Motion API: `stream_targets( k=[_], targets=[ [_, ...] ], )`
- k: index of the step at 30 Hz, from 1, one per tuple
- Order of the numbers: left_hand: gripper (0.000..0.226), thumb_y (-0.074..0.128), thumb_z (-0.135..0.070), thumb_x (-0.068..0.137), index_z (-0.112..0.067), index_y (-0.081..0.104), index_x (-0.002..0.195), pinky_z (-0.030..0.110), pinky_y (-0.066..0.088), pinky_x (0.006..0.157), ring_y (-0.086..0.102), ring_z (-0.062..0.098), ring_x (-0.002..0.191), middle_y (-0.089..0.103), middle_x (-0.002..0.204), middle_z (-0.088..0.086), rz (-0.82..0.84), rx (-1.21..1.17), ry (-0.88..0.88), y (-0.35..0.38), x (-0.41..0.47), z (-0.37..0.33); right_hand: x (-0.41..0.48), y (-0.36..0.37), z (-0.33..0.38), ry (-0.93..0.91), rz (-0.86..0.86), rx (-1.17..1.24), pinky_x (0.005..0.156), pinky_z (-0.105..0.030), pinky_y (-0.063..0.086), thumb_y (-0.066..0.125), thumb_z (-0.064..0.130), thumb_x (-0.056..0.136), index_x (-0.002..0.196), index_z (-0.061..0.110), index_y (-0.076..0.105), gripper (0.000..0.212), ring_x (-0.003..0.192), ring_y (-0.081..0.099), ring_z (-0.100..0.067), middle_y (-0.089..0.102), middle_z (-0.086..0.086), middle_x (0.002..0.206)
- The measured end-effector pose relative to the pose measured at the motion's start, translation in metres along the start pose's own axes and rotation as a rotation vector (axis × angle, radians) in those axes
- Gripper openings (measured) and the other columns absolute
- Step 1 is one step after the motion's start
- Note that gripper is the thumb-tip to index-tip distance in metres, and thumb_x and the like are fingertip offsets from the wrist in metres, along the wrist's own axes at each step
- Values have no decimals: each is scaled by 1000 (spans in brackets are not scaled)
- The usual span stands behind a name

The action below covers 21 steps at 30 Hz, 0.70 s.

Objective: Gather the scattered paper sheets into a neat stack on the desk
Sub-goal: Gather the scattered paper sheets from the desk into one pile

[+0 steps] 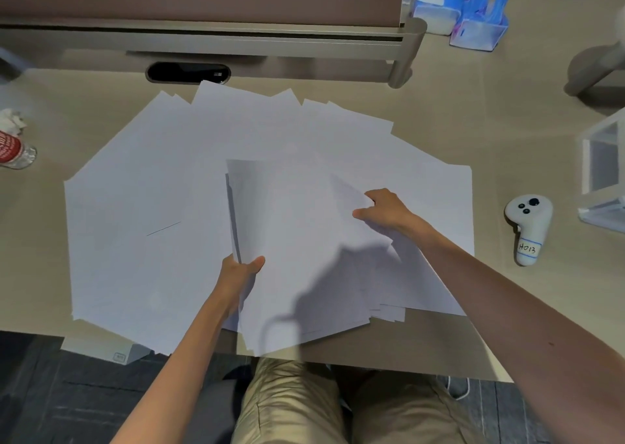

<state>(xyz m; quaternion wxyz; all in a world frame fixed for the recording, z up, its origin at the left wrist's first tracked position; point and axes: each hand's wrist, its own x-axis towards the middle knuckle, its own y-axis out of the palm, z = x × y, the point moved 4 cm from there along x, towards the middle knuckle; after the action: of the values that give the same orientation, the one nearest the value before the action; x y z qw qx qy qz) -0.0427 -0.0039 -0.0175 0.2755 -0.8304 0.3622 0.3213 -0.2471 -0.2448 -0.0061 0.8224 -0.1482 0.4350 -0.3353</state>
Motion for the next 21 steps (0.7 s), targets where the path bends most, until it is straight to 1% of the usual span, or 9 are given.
stream_targets(
  k=[2, 5, 9, 12, 13, 15, 16, 18, 21],
  targets=[
    [41, 64, -10, 91, 3, 51, 128, 32, 44, 86, 58, 28, 100, 62, 113, 10, -3, -35, -22, -2, 1, 0, 1, -1, 0, -38, -46, -28, 54, -30, 28, 60, 16, 83, 59, 18, 42, 31, 66, 46, -23, 47, 1, 62],
    [50, 68, -11, 89, 4, 48, 133, 33, 46, 86, 61, 30, 106, 62, 124, 15, -23, -110, -49, -12, 3, -1, 1, -3, -5, -41, -89, 12, 57, -30, 26, 57, 13, 87, 57, 16, 36, 36, 63, 38, -21, 43, -3, 62],
    [48, 70, -9, 86, 3, 52, 129, 36, 49, 88, 64, 30, 103, 64, 121, 17, -54, -169, -17, -25, 7, -10, -5, -5, -15, 0, -114, 296, 62, -30, 24, 58, 9, 85, 64, 13, 38, 29, 63, 32, -20, 37, -6, 66],
    [57, 74, -14, 83, 3, 49, 132, 35, 49, 87, 63, 31, 106, 63, 123, 17, -68, -175, -16, -30, 14, -13, -16, -7, -16, 8, -126, 458, 53, -24, 32, 55, 4, 89, 73, 6, 50, 17, 57, 43, -17, 47, -7, 71],
    [59, 74, -15, 82, 2, 48, 133, 35, 48, 88, 62, 31, 108, 62, 124, 16, -69, -177, -10, -30, 16, -14, -19, -8, -16, 9, -140, 522, 50, -18, 36, 53, 1, 90, 76, 3, 54, 15, 54, 50, -12, 52, -7, 73],
    [67, 76, -18, 80, 2, 46, 136, 37, 48, 91, 60, 32, 112, 60, 128, 16, -74, -182, -3, -29, 20, -15, -25, -10, -17, 10, -190, 630, 47, -9, 40, 49, -4, 92, 75, 4, 56, 20, 48, 55, 2, 56, -4, 72],
    [69, 77, -19, 79, 2, 46, 136, 37, 47, 91, 60, 31, 113, 60, 129, 16, -73, -190, -1, -28, 20, -17, -26, -10, -19, 13, -217, 669, 47, -7, 41, 48, -4, 93, 78, 5, 58, 20, 49, 56, 4, 57, -1, 73],
    [69, 78, -18, 77, 1, 46, 136, 34, 48, 88, 61, 30, 111, 60, 129, 15, -74, -215, -10, -27, 20, -19, -29, -13, -22, 28, -279, 739, 51, -5, 43, 48, -2, 94, 93, 6, 62, 16, 60, 61, 0, 62, 0, 81],
    [53, 71, -9, 85, 2, 49, 132, 26, 48, 78, 64, 25, 99, 63, 122, 12, -45, -263, -37, -23, 17, -22, -30, -17, -27, 56, -353, 787, 55, -7, 46, 48, 1, 94, 101, 7, 64, 18, 65, 64, -2, 66, 1, 87]
  ],
)
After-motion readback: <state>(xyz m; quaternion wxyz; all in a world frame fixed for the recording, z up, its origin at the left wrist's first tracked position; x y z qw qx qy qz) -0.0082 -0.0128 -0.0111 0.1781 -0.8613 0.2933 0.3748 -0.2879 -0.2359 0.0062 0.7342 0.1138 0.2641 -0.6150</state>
